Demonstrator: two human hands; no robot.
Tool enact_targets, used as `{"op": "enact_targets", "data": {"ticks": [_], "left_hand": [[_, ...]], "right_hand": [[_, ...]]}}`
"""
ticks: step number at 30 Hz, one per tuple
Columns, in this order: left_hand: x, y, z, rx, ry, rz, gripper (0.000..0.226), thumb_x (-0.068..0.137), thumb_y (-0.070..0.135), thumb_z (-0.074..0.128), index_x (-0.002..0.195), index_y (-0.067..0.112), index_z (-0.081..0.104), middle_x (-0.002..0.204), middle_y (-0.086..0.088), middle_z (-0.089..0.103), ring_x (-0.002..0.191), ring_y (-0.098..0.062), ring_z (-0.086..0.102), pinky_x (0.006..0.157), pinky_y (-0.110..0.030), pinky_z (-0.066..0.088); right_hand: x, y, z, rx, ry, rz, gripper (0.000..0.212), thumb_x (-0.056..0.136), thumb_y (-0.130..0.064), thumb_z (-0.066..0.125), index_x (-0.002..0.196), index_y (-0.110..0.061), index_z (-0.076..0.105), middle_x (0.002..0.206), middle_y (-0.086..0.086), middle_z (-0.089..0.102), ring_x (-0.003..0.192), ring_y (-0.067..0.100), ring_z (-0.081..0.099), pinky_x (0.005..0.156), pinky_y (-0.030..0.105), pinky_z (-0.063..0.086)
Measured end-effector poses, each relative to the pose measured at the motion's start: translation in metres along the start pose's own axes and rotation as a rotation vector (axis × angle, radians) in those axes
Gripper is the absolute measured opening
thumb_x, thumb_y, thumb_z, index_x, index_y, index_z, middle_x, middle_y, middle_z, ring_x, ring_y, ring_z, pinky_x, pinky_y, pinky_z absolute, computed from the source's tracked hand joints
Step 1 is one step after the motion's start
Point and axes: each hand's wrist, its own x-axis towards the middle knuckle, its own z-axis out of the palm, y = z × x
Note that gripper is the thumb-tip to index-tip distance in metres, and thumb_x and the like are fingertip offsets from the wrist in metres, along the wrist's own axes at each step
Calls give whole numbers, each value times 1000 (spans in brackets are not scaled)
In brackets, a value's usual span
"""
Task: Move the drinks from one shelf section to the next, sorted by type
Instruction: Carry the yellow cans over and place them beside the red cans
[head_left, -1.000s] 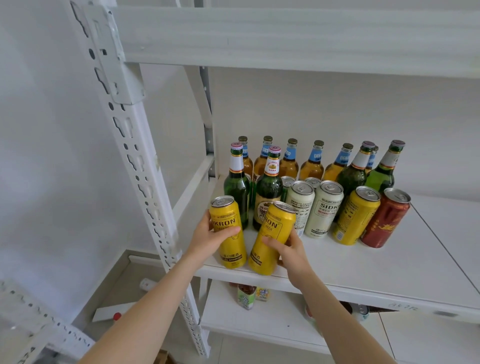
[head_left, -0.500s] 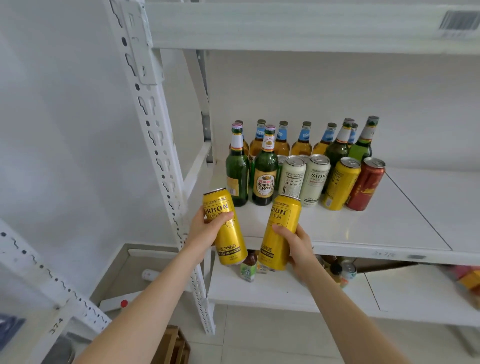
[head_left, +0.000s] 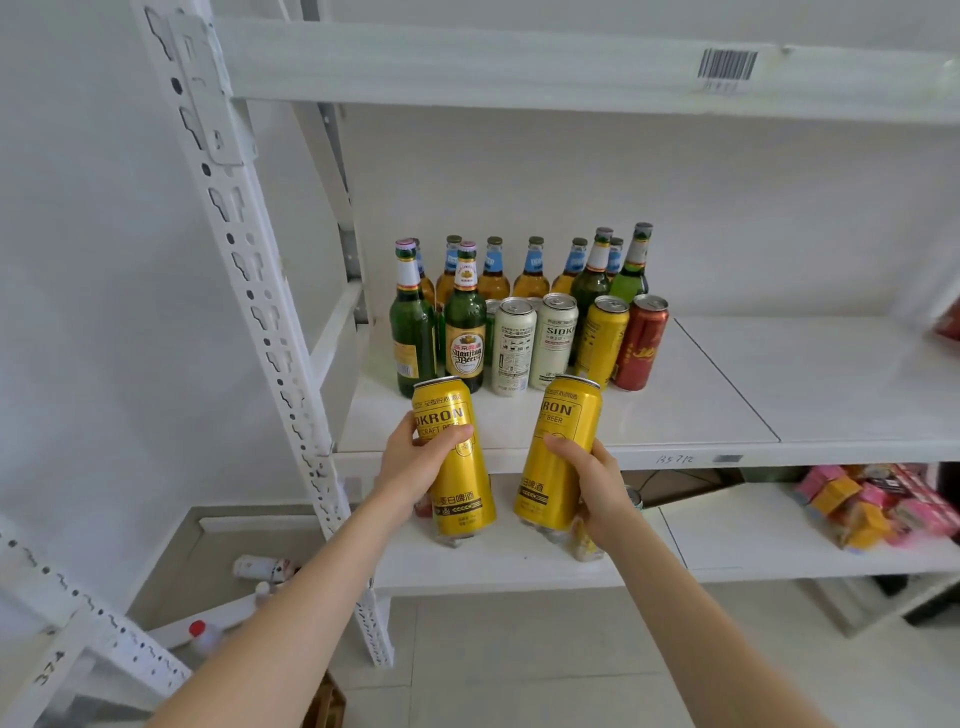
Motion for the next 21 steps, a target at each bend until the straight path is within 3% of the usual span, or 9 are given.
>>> {"op": "enact_targets", "data": {"ticks": [5, 8, 14, 21], "left_hand": [[-5, 8, 43, 48, -12, 28, 42, 71, 53, 79, 102, 42, 53, 104, 15, 64, 91, -7, 62, 66, -29, 48], [-11, 12, 71, 52, -2, 36, 45, 66, 56, 79, 100, 43, 54, 104, 14, 65, 92, -8, 63, 70, -31, 50], [-28, 19, 132, 56, 28, 43, 47, 64, 56, 81, 101, 43, 56, 100, 16, 68, 88, -5, 66, 61, -23, 48], [-44, 24, 202, 40, 43, 74, 50, 60, 56, 83, 101, 45, 57, 101, 16, 69, 90, -6, 67, 66, -27, 52]], "right_hand": [[2, -17, -40, -35, -7, -29, 46, 80, -29, 77, 121, -23, 59, 114, 8, 68, 102, 30, 66, 88, 52, 55], [4, -27, -68, -54, -21, -48, 45, 80, -26, 77, 120, -22, 59, 112, 7, 69, 100, 28, 67, 83, 46, 57], [7, -46, -131, -111, -55, -53, 45, 80, -27, 77, 121, -23, 58, 112, 5, 68, 100, 26, 66, 73, 39, 56], [14, -66, -206, -173, -67, -69, 47, 79, -29, 78, 120, -24, 57, 113, 5, 67, 103, 28, 64, 90, 52, 54]]}}
